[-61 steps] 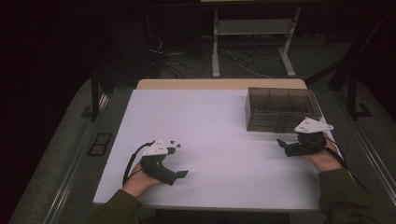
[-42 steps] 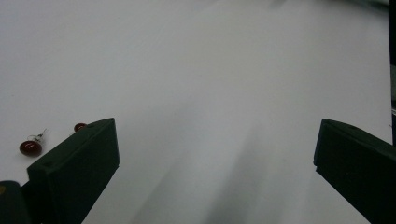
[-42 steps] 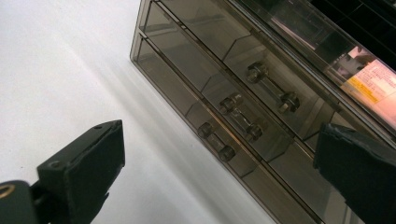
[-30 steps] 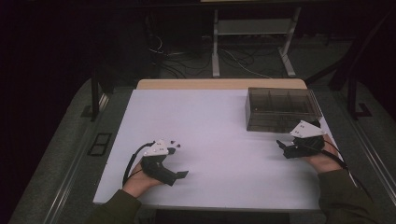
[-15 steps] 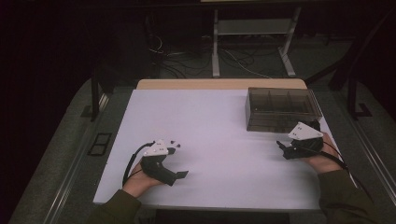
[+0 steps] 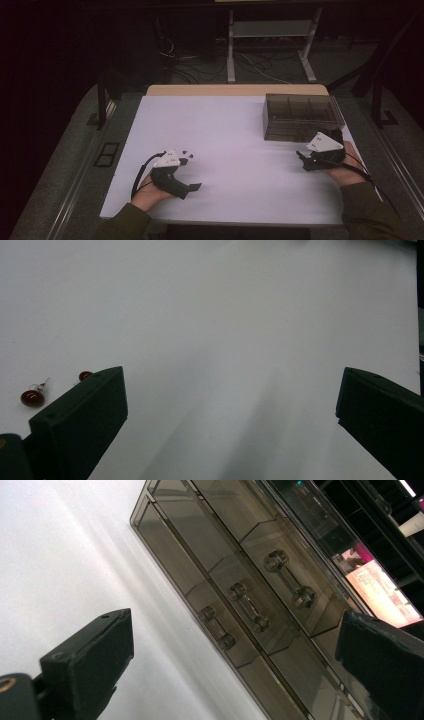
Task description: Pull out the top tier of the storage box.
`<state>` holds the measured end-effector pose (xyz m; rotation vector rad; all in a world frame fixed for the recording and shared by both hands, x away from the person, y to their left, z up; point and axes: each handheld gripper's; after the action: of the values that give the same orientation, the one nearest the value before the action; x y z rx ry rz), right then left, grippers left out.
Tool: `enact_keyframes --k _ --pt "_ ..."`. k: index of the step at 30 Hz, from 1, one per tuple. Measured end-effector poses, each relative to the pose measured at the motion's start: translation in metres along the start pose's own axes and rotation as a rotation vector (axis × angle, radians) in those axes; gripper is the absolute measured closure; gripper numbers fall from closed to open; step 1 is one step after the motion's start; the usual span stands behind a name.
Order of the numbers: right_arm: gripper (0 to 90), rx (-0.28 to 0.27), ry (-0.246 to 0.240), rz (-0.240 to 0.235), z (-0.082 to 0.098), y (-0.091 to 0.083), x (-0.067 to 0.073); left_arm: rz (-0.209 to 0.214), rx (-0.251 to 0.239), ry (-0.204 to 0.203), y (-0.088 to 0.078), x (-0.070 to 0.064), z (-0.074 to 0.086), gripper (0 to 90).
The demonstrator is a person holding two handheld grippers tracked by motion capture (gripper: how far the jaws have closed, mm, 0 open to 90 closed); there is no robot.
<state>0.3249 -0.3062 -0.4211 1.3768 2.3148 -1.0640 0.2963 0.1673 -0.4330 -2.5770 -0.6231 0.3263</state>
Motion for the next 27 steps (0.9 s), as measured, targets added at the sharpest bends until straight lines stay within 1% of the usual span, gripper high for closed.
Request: enact_keyframes --k 5,7,14,20,27 --pt "1.6 0.004 -0.025 0.010 -0.0006 -0.0002 0.0014 0.000 0.001 0.004 0.0000 -0.0001 -0.0001 0.0" --pt "1.6 0.004 -0.025 0.011 -0.0007 -0.0001 0.0018 0.001 0.001 0.004 0.0000 -0.0001 -0.0002 0.0" --pt "1.6 0.012 -0.058 0.031 -0.0010 0.0003 0.0037 0.000 0.002 0.002 0.0000 -0.0001 -0.0001 0.0" --pt "1.6 0.016 -0.076 0.041 -0.0017 0.0002 0.0046 0.000 0.001 0.001 -0.0003 -0.0002 0.0000 0.0" --pt "1.6 0.026 -0.119 0.064 -0.0021 0.0002 0.0069 0.000 0.002 0.002 -0.0003 -0.0003 0.0000 0.0"
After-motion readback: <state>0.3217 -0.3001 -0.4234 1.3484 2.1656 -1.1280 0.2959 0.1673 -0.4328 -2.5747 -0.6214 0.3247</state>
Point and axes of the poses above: each handheld gripper's, and its own axes: y roughly forward along the jaws, z roughly out of its underside, x roughly to its left, and after that the axes turned 5 degrees about -x, right-handed
